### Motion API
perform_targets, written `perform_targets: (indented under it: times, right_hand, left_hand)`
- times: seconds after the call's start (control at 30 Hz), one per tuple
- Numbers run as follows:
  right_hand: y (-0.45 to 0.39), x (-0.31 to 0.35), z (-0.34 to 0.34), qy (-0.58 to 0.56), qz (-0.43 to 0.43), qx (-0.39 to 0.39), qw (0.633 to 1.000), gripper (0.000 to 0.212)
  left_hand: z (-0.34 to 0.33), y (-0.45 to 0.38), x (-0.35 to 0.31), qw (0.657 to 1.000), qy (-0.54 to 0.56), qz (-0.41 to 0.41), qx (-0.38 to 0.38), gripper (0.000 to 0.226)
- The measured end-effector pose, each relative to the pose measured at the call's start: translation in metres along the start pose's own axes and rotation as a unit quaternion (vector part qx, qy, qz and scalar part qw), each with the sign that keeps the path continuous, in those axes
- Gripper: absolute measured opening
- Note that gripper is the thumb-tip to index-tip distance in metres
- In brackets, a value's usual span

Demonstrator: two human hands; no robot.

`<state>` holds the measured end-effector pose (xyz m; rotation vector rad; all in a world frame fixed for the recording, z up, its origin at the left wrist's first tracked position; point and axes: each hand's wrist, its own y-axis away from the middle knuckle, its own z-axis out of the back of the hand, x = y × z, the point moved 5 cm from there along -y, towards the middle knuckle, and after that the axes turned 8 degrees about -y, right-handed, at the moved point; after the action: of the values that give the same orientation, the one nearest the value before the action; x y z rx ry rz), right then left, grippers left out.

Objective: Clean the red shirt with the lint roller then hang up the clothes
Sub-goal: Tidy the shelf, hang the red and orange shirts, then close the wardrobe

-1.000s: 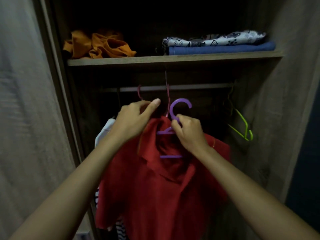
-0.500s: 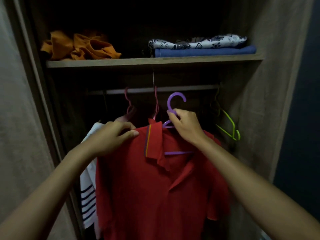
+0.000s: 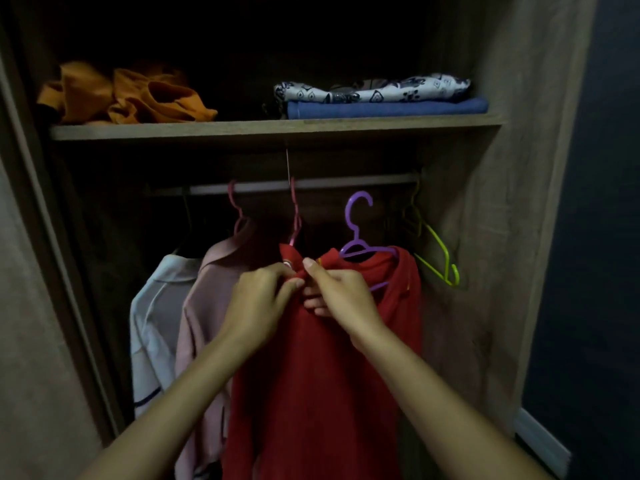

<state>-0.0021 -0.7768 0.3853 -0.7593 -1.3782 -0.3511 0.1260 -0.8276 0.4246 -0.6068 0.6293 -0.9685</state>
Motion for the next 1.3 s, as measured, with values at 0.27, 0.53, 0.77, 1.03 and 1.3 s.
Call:
perform_targets:
  times: [0.27,0.53,0.77,1.03,1.3]
  right_hand:
    - [-0.016,-0.006,0.036,0.009,-0.01,-0.095,0.995,0.031]
    - [-0.081,0.027,0.045,0.157,0.027,-0.111,0.981,0.044]
    - [-0.125,0.038,0.038,0.263,0.001,-0.102,0.959,0.032]
    - [-0.104,0.025,0.028,0.377,0.049,-0.094,0.92,0.023]
    - [-0.046,-0.026,0.022,0.434,0.177,-0.069,0.881,0.083]
  left_hand:
    - [-0.028,0.006,-0.013,0.942,0.316,0.044,0.108,0.032]
    - [-0.069,-0.046,0.022,0.996,0.026,0.067,0.049,0.062]
    - [-0.089,-0.05,0.024,0.998,0.011,0.045,0.049,0.078]
    - [-0.1,-0.042,0.033,0.996,0.03,0.013,0.085,0.083]
    - [-0.107,-0.026,0.039,0.992,0.045,0.012,0.118,0.098]
